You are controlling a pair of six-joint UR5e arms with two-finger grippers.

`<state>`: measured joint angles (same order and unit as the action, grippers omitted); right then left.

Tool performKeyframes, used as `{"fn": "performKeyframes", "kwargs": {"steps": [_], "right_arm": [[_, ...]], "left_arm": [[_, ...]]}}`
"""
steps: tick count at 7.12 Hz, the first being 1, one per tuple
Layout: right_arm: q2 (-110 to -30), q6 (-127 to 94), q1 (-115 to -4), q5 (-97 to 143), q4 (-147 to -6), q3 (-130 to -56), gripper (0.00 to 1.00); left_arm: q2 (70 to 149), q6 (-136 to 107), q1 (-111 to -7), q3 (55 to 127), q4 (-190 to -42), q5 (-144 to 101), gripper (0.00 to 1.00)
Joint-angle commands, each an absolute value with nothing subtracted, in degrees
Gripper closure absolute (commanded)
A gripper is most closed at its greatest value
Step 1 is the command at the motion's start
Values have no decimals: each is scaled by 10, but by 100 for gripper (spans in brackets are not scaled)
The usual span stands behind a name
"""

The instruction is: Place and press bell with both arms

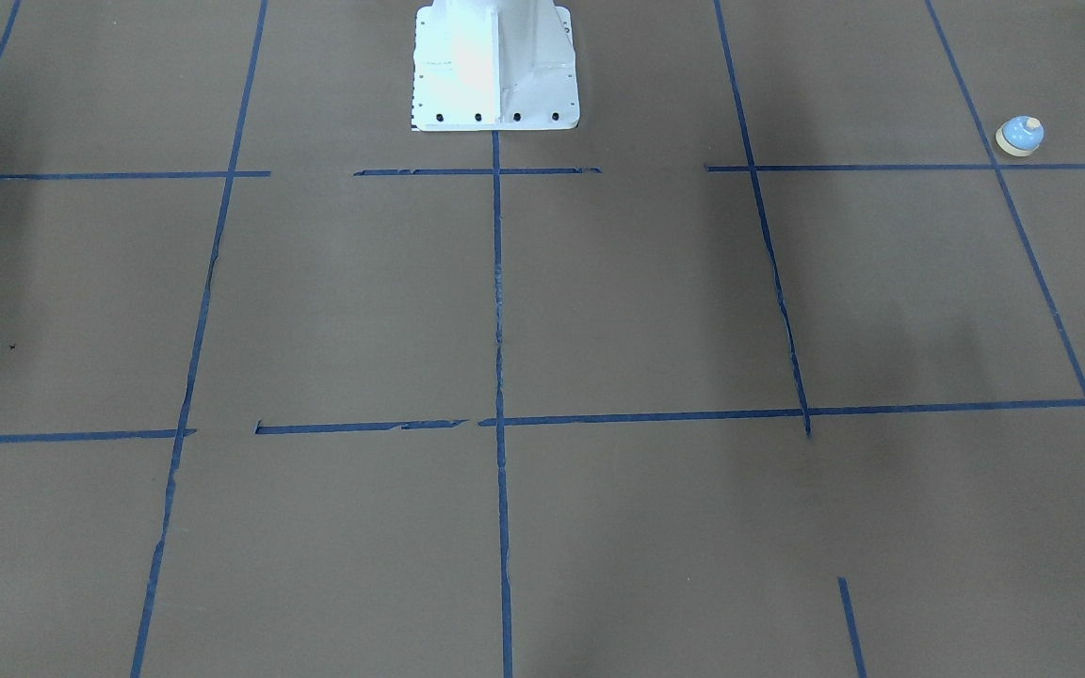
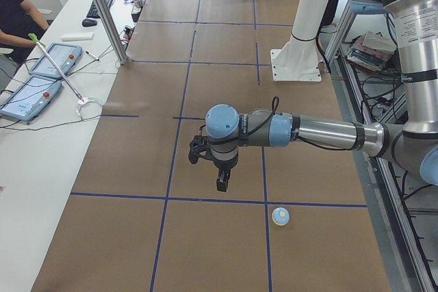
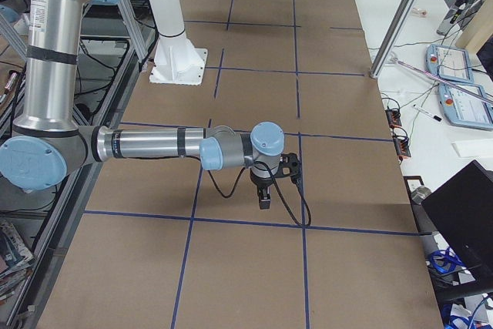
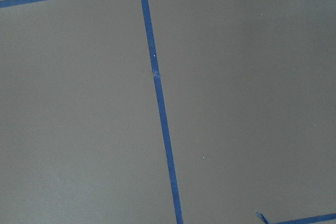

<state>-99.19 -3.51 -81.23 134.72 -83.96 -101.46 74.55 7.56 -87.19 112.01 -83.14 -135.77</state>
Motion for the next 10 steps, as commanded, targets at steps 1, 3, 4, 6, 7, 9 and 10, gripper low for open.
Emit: {"fn": "performKeyframes", "kwargs": {"steps": [1,3,4,6,7,9,10], "right_arm": [[-991,-37,-812,1349,-839,-1016,0],[-991,-38,-813,1349,-839,-1016,0],[-991,-40,-812,1350,-839,-1017,0],[-994,-40,-812,1352,-839,-1017,0],[-994,-39,-812,1353,-839,-1017,0],[-994,-39,-812,1353,-839,-1017,0],[-994,-39,-812,1353,-838,-1017,0]], "left_arm": [[750,77,-869,1123,-844,-1343,0],[746,82,-869,1124,-843,-1343,0],[746,82,-869,1124,-843,-1343,0],[747,75,-869,1124,-839,-1342,0],[744,74,-869,1125,-838,-1346,0],[733,81,-870,1133,-845,-1349,0],[718,80,-870,1137,-845,-1353,0]]}}
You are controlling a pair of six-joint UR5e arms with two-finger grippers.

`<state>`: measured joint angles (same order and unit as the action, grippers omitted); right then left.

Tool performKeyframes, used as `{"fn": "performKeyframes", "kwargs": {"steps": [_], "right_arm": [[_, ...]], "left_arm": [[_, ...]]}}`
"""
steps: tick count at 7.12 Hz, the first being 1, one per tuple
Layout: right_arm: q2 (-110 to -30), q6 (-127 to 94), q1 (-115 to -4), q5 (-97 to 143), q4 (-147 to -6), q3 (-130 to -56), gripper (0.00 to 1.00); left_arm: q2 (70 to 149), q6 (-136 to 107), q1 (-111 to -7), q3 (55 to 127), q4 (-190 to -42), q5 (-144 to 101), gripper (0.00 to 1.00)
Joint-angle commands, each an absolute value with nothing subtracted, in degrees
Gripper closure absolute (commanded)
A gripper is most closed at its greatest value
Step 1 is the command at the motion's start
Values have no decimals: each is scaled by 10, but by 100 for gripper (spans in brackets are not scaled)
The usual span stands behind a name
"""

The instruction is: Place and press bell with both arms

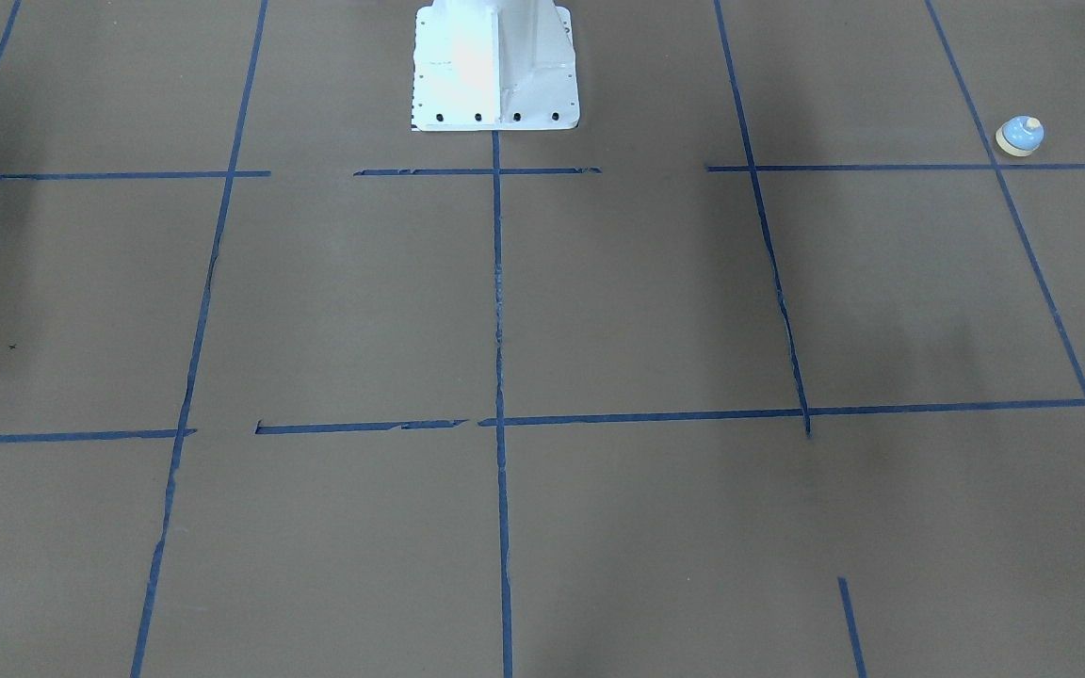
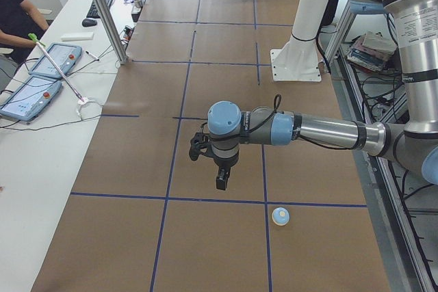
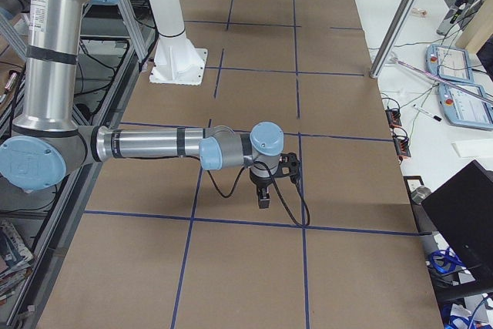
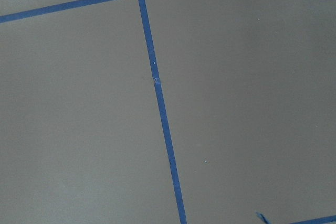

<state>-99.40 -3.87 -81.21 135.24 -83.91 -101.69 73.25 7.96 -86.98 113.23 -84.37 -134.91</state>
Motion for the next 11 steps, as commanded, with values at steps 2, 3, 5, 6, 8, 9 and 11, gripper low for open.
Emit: {"fn": "performKeyframes", "kwargs": {"steps": [2,3,5,6,8,9,11], "right_arm": [[-994,-42,-812,1357,-839,-1018,0],[-994,-45,-812,1358,-839,-1020,0],[-994,-47,-812,1359,-838,-1026,0],[-991,-45,-811,1361,-838,-1034,0],[-988,-47,-810,1371,-828,-1049,0],[-991,-39,-808,1370,-821,-1049,0],[-994,-47,-801,1369,-779,-1050,0]], "left_arm": [[715,75,-865,1149,-845,-1370,0],[715,69,-843,1146,-845,-1387,0],[714,-30,-773,1144,-863,-1380,0],[691,-32,-769,1137,-901,-1379,0],[638,-71,-768,1121,-971,-1330,0],[622,-75,-766,1056,-1064,-1318,0],[607,-254,-696,953,-1273,-1314,0]]}}
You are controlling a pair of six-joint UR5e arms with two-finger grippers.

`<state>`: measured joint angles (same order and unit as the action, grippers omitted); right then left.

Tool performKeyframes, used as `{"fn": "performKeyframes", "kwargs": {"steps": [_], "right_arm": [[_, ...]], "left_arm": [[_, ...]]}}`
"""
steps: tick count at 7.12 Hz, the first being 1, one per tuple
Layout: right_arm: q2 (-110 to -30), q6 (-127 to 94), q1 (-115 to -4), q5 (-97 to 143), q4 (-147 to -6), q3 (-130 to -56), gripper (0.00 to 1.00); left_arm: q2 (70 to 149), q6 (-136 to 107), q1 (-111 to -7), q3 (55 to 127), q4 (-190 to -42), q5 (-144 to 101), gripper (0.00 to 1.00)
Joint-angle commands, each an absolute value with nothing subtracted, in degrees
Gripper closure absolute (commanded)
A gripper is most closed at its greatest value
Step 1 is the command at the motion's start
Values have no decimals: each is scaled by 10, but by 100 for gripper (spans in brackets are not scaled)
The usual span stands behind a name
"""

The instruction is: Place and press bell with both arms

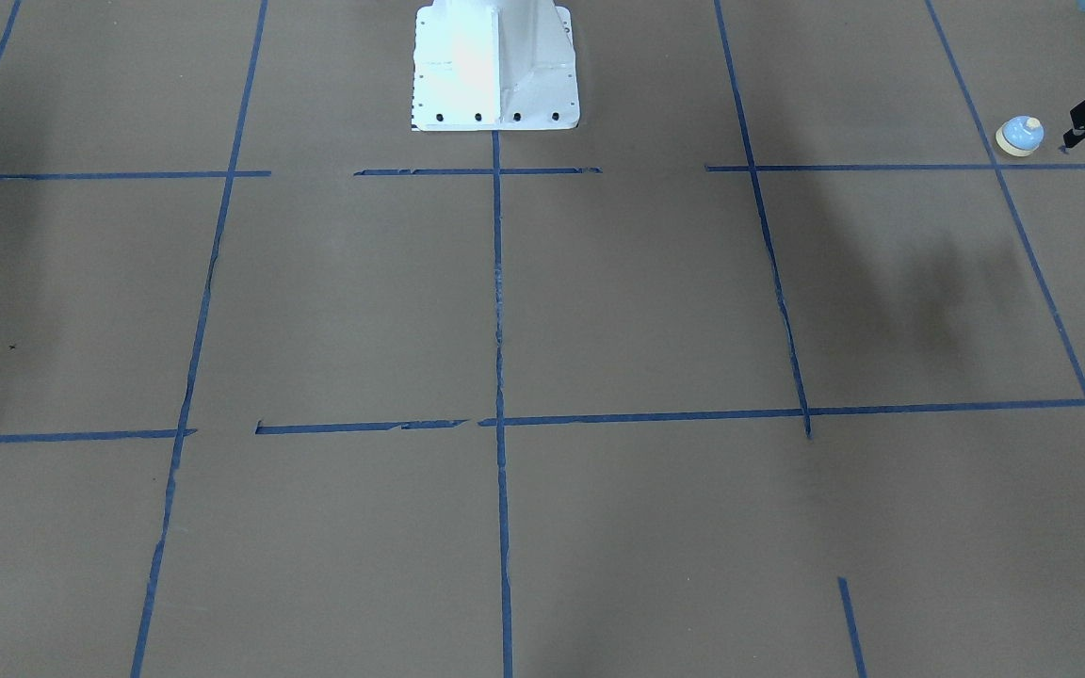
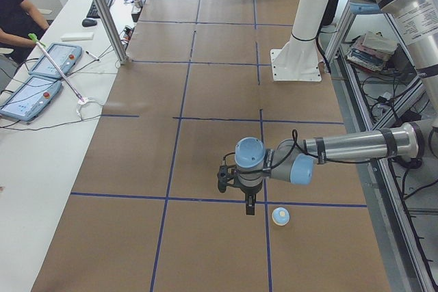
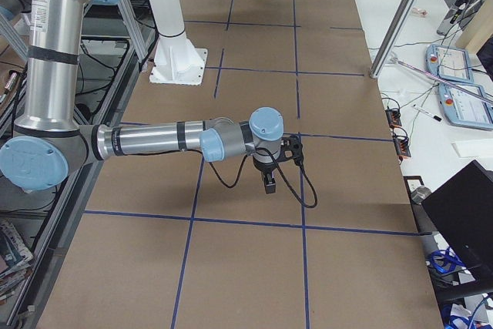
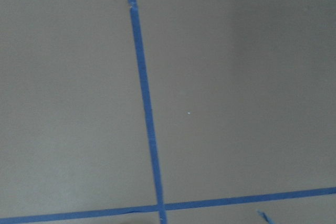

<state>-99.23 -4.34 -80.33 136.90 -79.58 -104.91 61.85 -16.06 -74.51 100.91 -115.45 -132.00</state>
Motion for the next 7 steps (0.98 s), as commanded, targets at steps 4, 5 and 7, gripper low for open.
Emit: {"fn": "performKeyframes", "kwargs": {"steps": [4,5,7], "right_arm": [[-1004,-46,-801,1366,-778,-1050,0],[-1007,-46,-801,1366,-778,-1050,0],[-1019,-41,-801,1367,-765,-1050,0]], "left_arm": [[603,-343,-564,900,-1346,-1325,0],[601,-341,-560,897,-1346,-1325,0],[599,-341,-542,874,-1350,-1325,1]]}}
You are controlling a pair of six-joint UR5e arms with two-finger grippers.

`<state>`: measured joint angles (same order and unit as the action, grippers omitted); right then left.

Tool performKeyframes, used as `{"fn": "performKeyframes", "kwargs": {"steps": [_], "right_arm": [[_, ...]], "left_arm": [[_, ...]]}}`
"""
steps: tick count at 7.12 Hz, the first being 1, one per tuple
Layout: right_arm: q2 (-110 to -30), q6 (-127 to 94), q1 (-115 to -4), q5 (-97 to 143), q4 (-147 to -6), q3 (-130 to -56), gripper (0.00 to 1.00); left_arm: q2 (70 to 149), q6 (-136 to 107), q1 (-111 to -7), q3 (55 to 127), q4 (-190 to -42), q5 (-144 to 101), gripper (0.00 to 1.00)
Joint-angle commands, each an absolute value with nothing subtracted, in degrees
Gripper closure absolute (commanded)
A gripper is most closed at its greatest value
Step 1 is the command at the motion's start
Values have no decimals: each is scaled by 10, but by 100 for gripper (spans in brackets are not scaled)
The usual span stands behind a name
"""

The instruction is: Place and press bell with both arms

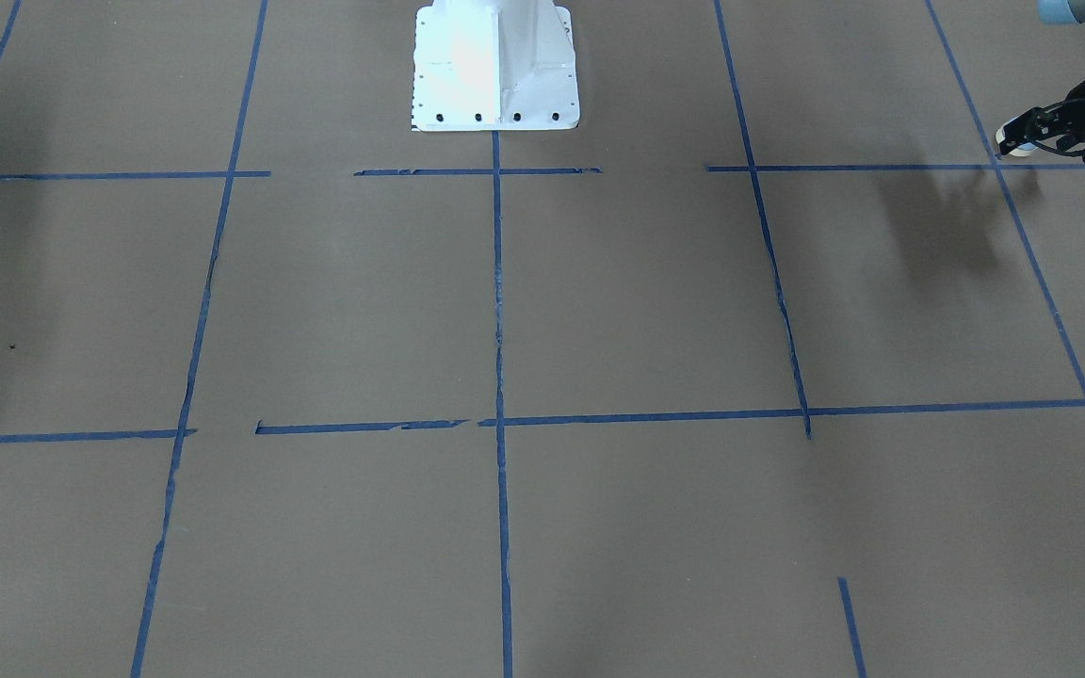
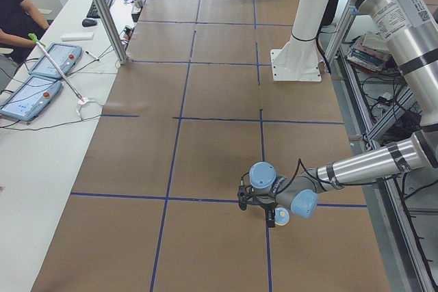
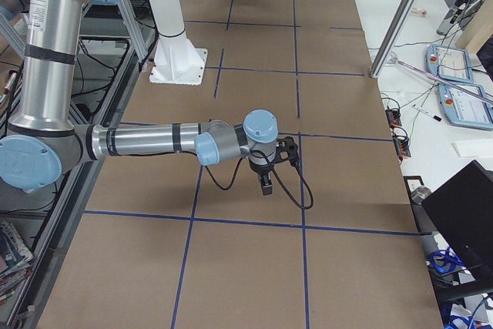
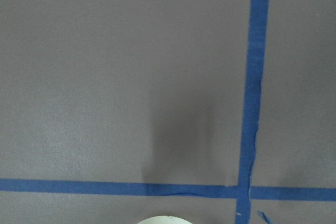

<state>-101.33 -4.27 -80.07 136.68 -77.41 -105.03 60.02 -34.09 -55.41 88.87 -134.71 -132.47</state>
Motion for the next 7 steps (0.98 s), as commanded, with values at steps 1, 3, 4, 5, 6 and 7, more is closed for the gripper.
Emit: {"fn": "performKeyframes", "kwargs": {"steps": [1,3,4,5,6,7], "right_arm": [[-1023,-40,-801,1367,-760,-1050,0],[-1023,-40,-801,1367,-760,-1050,0],[-1023,-40,-801,1367,-760,-1050,0],[-1023,-41,-801,1367,-757,-1051,0],[-1024,-41,-801,1366,-749,-1051,0],[-1024,-41,-801,1366,-749,-1051,0]], "left_arm": [[599,-342,-537,871,-1362,-1329,2],[599,-341,-522,864,-1364,-1332,8],[599,-343,-521,863,-1364,-1333,31],[599,-345,-521,860,-1364,-1333,68],[599,-346,-521,861,-1375,-1354,95],[597,-361,-525,867,-1405,-1392,100]]}}
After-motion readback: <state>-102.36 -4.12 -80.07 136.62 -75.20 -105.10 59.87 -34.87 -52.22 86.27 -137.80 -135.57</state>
